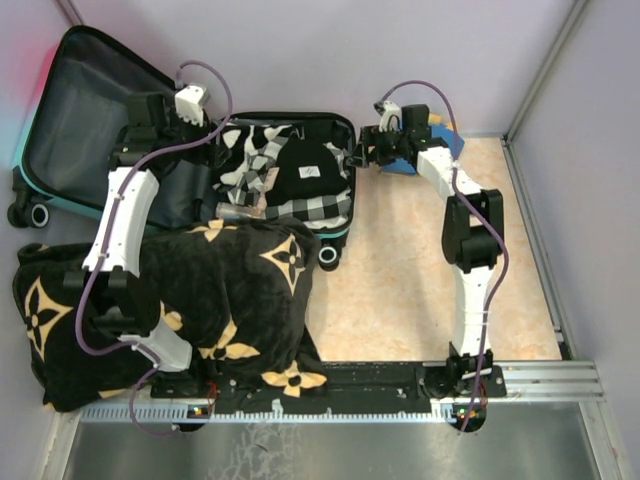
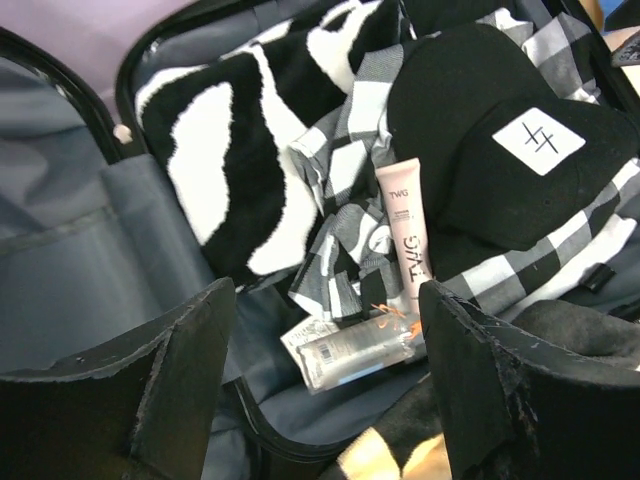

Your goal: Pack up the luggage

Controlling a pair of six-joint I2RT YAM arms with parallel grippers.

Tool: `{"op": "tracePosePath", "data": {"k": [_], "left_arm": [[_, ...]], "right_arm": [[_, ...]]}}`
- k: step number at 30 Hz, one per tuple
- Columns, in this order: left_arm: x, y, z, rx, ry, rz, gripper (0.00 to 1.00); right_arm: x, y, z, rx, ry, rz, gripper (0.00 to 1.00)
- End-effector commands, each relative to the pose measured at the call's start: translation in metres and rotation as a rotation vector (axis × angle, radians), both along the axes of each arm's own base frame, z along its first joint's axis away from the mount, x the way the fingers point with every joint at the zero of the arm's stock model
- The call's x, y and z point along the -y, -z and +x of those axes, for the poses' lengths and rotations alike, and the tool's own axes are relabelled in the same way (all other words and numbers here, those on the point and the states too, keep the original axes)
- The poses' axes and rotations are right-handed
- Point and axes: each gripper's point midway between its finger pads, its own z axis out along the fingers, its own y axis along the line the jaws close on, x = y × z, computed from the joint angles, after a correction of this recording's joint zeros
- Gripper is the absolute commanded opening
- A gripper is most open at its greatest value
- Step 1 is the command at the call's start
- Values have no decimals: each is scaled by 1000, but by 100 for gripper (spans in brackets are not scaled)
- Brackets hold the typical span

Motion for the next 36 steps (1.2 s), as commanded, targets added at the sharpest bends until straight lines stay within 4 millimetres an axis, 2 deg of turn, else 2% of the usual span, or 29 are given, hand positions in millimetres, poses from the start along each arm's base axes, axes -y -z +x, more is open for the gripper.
{"op": "tracePosePath", "data": {"k": [1,7,12,15,19,26,32,36], "left_arm": [[-12,-35,3,139,-24,66,80],[-27,-40,14,152,-90,101,81],[-47,-53,20,200,-158,162,81],[-57,-57,20,213,-187,184,81],[-68,-62,18,223,-228,187,82],[-77,-71,13,232,-274,159,83],[-84,-75,11,234,-313,139,83],[-99,-85,11,254,-383,136,83]], "right_arm": [[-18,-35,33,2,99,180,77],[-13,-18,75,-88,300,234,61],[-25,-12,88,-120,285,304,46],[-28,-11,90,-141,291,333,30],[-24,-17,84,-156,293,345,1],[8,-31,64,-193,355,357,0],[27,-31,46,-213,377,334,0],[39,-27,32,-219,395,306,0]]}}
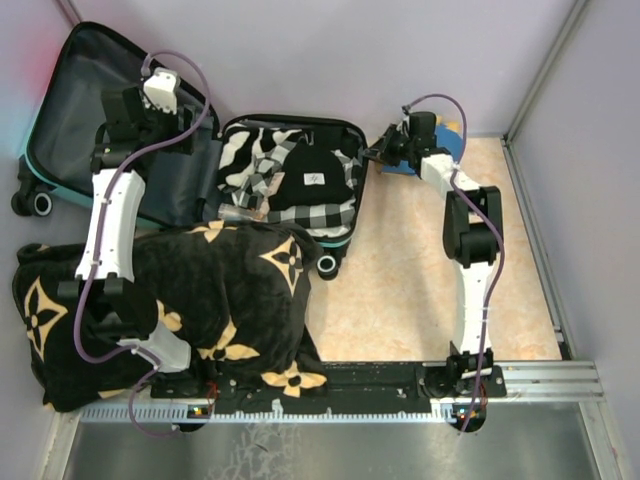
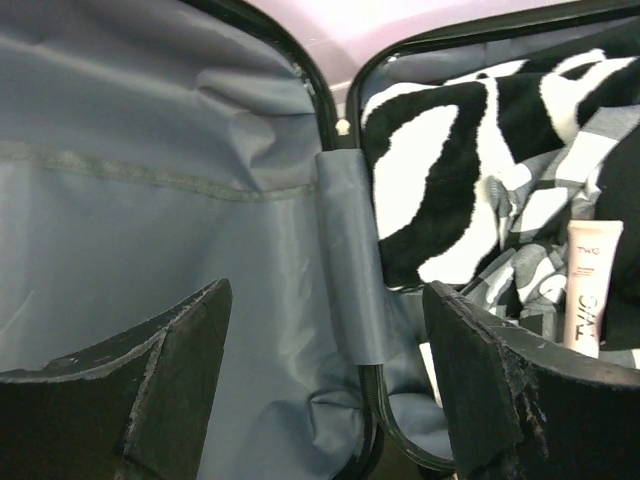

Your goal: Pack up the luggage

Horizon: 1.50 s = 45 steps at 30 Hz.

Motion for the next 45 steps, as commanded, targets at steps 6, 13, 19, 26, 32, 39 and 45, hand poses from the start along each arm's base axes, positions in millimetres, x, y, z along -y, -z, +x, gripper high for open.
{"op": "tracePosePath", "data": {"k": [6,13,19,26,32,39,45], "left_arm": [[-69,-80,-7,216,-275,76,83],[-159,-153,-36,390,-584,270,83],[-222,-161,-63,372,-760,371,85],[-241,-132,-57,279,-720,364,80],[-243,-100,-42,210,-631,283,76],[-258,-69,-26,138,-623,271,58],[-233,-84,-14,187,-501,237,18]], "right_arm": [[35,-47,-37,53,-8,-42,0],[46,-48,-47,57,7,-79,0],[47,-45,-53,50,6,-87,0],[49,-49,-50,68,6,-101,0],[51,-50,-52,71,9,-116,0],[51,-50,-53,73,9,-114,0],[50,-49,-53,72,8,-112,0]]}}
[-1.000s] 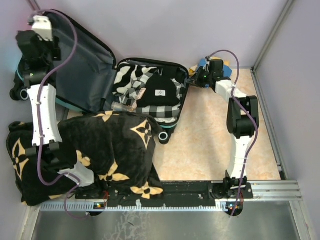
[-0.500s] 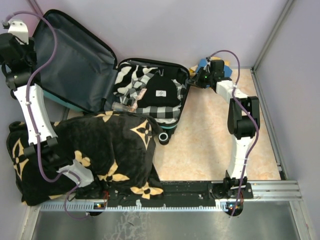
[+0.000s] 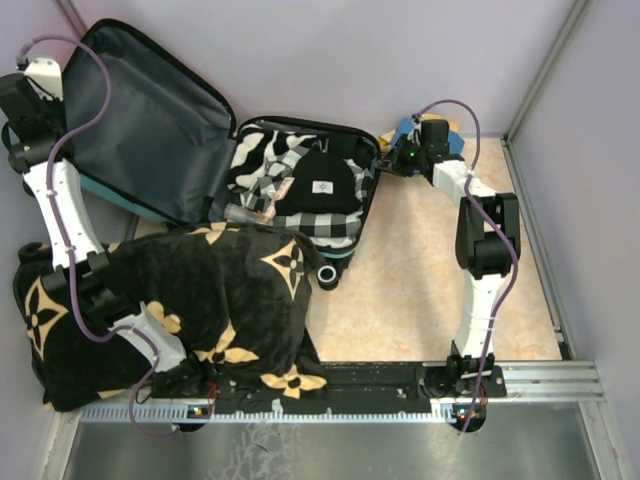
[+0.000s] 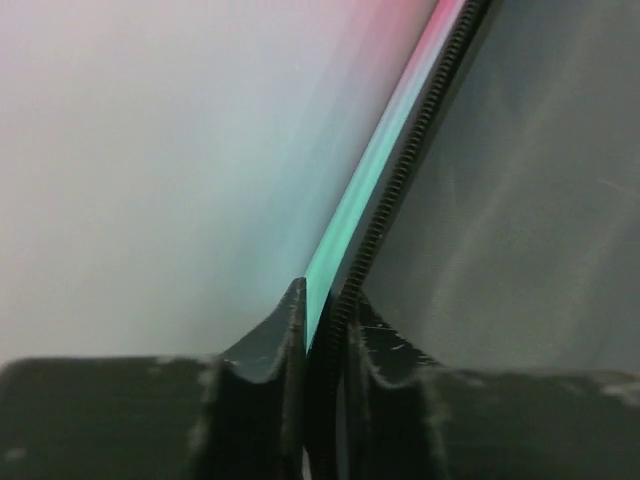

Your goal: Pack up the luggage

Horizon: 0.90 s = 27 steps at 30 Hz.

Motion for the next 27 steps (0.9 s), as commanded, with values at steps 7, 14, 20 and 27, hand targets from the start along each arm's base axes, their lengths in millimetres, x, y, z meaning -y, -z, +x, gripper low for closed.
{"op": "tracePosePath", "data": {"k": [7,14,20,27], "left_arm": [[122,-27,17,68,403,-48,1],[263,-25,15,70,741,-13,1],[364,-12,9,73,993,-101,1],[476,18,-1,30,1237,-223,1]], "right_arm": [[12,-49,-4,93,-12,3,0],[10,-48,-2,95,-17,4,0],[5,-49,1,104,-20,7,0],[-2,-62,12,143,-17,15,0]]}}
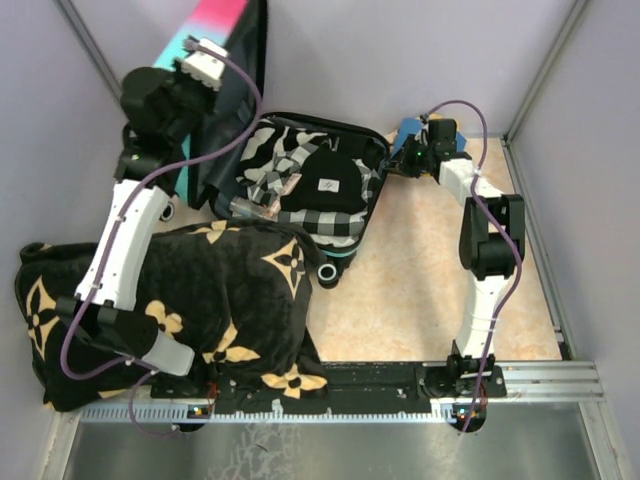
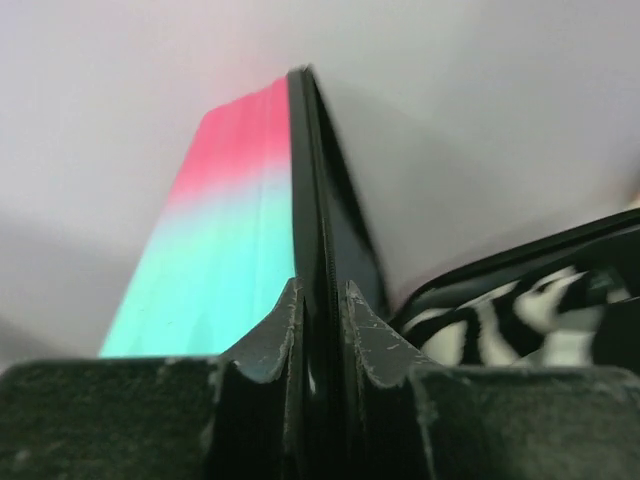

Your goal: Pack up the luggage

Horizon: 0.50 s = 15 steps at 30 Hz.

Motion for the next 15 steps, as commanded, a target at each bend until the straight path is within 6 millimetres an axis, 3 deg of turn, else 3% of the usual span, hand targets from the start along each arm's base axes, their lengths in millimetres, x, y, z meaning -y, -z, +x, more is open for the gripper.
{"op": "tracePosePath", "data": {"k": [1,6,11,13,15], "left_arm": [[130,112,-11,-369,415,-105,1],[196,143,-35,-428,571,-95,1],[250,178,-74,-518,763,-84,1],[269,181,-96,-554,868,-70,14],[278,177,-115,-578,962,-63,53]], "right_arm": [[-17,-64,19,188,-41,19,0],[-18,-63,24,193,-34,19,0],[-17,-60,24,187,-27,13,0],[-17,-58,24,183,-27,11,0],[-17,-57,24,183,-29,9,0]]}}
